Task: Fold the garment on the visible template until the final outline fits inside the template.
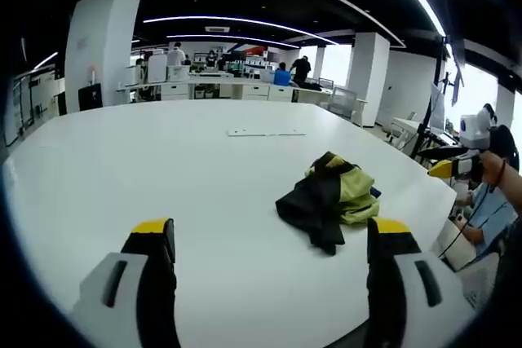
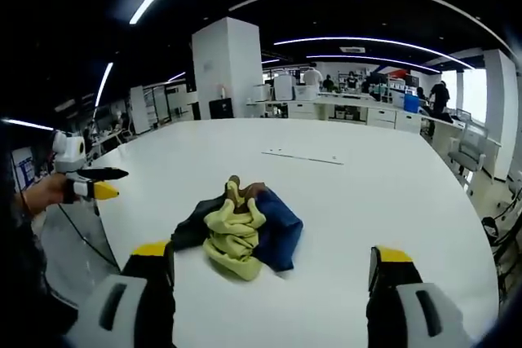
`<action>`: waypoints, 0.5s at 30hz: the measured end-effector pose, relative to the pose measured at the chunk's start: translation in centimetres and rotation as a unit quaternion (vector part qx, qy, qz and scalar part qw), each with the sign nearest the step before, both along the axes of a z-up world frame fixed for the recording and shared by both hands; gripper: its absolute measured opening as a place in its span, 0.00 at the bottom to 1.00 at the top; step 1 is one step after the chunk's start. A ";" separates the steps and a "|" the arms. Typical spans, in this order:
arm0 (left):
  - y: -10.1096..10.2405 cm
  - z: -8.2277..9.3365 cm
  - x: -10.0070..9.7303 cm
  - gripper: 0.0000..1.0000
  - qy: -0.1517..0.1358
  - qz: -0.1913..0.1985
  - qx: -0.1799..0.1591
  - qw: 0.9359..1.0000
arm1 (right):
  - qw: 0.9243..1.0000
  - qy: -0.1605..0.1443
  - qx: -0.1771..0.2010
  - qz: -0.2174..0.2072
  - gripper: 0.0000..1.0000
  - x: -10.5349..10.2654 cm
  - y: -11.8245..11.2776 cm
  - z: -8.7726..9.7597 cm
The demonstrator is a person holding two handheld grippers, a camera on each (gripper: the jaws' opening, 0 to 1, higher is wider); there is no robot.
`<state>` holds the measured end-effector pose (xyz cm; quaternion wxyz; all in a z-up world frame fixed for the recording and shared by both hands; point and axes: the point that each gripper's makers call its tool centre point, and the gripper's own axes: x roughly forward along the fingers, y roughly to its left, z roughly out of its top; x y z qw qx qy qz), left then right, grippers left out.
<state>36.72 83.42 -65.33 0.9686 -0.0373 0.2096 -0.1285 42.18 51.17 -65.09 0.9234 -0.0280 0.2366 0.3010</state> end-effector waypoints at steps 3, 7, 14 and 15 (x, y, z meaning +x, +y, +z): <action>0.0 0.0 0.0 0.95 0.001 -0.002 0.002 1.000 | 1.000 0.001 0.000 0.003 1.00 -0.1 0.2 0.0; -0.1 0.0 0.0 0.95 0.000 -0.003 0.003 1.000 | 1.000 0.003 0.000 0.004 1.00 -0.2 0.1 -0.2; -0.3 -0.1 -0.1 0.94 0.003 -0.006 0.003 1.000 | 1.000 0.007 -0.002 0.005 1.00 -0.2 0.0 -0.4; -0.3 -0.1 -0.1 0.94 0.002 -0.006 0.003 1.000 | 1.000 0.006 -0.002 0.004 1.00 -0.2 0.0 -0.4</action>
